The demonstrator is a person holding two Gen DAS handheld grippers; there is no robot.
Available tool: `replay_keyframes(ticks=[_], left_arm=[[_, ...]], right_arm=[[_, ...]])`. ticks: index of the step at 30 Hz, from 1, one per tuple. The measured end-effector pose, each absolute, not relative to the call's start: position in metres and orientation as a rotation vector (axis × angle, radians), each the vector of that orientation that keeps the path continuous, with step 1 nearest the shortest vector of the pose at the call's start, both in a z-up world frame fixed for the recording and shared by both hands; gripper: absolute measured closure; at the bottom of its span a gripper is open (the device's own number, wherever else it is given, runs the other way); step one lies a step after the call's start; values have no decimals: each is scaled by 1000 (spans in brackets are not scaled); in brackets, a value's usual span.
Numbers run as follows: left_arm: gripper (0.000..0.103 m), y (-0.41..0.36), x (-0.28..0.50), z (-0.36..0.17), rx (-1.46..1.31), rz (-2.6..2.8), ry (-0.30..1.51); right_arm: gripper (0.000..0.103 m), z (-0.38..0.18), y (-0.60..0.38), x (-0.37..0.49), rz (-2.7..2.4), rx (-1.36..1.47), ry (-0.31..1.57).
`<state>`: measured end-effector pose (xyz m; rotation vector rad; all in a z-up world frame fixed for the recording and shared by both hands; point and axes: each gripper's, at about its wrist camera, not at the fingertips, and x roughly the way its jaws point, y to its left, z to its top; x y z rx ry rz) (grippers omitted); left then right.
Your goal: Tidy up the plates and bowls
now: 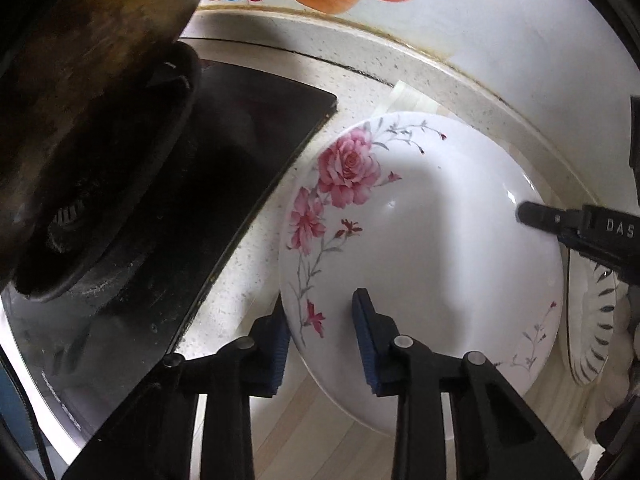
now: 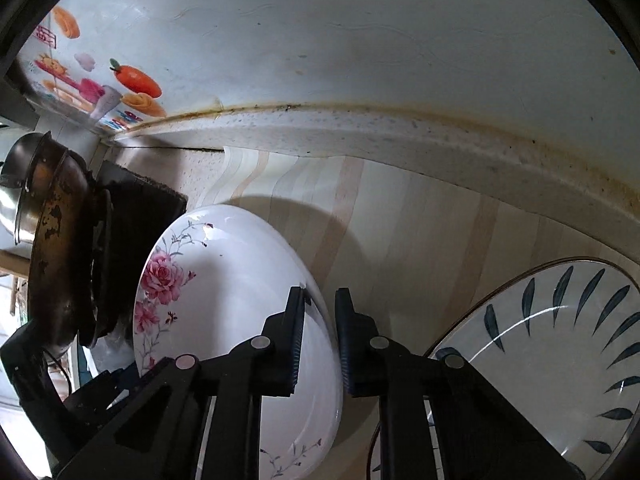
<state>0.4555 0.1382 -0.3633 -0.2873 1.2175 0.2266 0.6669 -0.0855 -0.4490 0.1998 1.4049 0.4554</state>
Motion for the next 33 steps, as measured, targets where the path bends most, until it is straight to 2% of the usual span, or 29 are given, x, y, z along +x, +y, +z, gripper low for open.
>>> replay_keyframes(ticks=[9, 18, 33], left_arm=[[81, 126, 455, -348, -261, 214, 1177], [81, 108, 435, -316, -237, 189, 1141], [81, 26, 372, -259, -172, 53, 1117]], right_arm=[[86, -440, -101, 655, 465, 181, 1417], [86, -408, -130, 625, 472, 210, 1397], [86, -336, -241, 503, 423, 326, 1348]])
